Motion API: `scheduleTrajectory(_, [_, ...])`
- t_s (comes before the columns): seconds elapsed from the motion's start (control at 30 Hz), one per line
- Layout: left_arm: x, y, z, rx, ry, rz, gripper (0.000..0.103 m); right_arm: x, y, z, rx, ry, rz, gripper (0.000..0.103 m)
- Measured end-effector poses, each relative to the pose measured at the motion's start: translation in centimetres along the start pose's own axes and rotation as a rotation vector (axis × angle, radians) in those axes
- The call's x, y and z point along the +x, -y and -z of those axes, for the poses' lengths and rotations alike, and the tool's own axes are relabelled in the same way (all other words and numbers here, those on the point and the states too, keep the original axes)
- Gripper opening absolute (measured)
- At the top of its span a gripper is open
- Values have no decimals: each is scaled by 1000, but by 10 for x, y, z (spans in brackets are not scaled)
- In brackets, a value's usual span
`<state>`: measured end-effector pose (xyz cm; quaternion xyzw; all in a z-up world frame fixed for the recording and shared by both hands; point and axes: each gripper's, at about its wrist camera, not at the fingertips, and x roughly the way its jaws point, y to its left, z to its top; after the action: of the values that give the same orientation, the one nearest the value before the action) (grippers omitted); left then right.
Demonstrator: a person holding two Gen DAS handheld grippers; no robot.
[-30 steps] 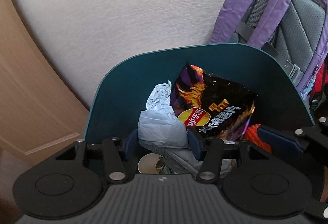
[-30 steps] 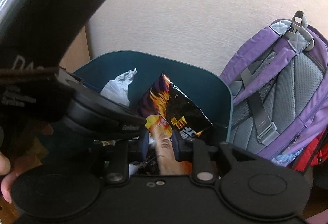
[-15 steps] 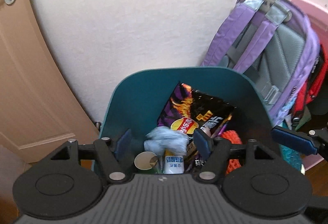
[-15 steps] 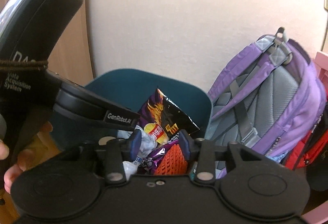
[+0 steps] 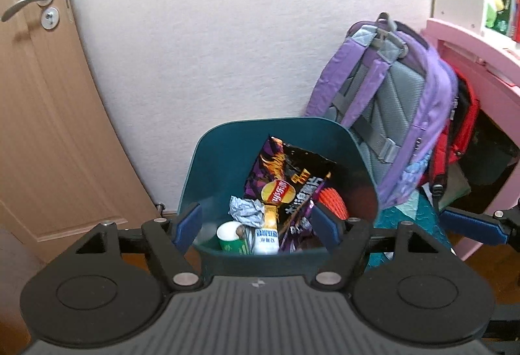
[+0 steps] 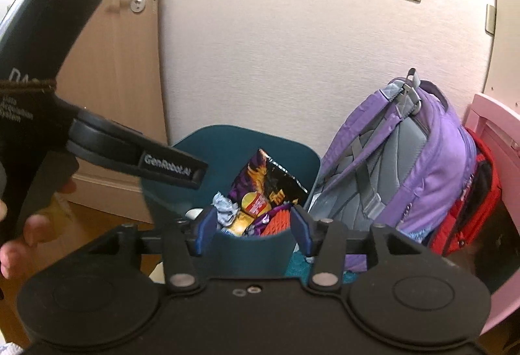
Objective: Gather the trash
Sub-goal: 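Lower both tools from the wastebasket toward the remaining floor trash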
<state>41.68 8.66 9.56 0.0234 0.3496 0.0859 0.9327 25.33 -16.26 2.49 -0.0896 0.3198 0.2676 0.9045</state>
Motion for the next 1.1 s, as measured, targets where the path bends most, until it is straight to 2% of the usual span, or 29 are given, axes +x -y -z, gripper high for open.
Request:
scheduleTrajectory(0.07, [-14, 1, 9, 6, 15, 4, 79, -12, -1, 7, 4, 3, -5, 52])
scheduleTrajectory(0.17, [-32, 3, 25, 11, 32, 9, 80, -28, -3, 21, 12, 4, -9, 53])
scheduleTrajectory(0.3, [-49, 1, 47, -12, 29, 58, 80, -44, -2, 39, 32, 6, -14, 62])
scheduleTrajectory(0.57, [-65, 4, 90, -27, 32, 121, 81, -60, 1, 84, 74, -19, -35, 69])
scheduleTrajectory(0.63, [-65, 6, 99, -24, 33, 126, 83, -58, 2, 98, 88, -36, -39, 73])
scheduleTrajectory(0.8, [-56, 13, 126, -16, 33, 138, 96, -50, 2, 132, 135, -83, -48, 86])
scheduleTrajectory(0.93, [-35, 20, 148, -9, 0, 158, 97, -32, 3, 166, 188, -138, -39, 96])
scheduleTrajectory(1.1, [5, 28, 175, -11, -72, 178, 97, -2, 7, 214, 280, -237, -18, 99])
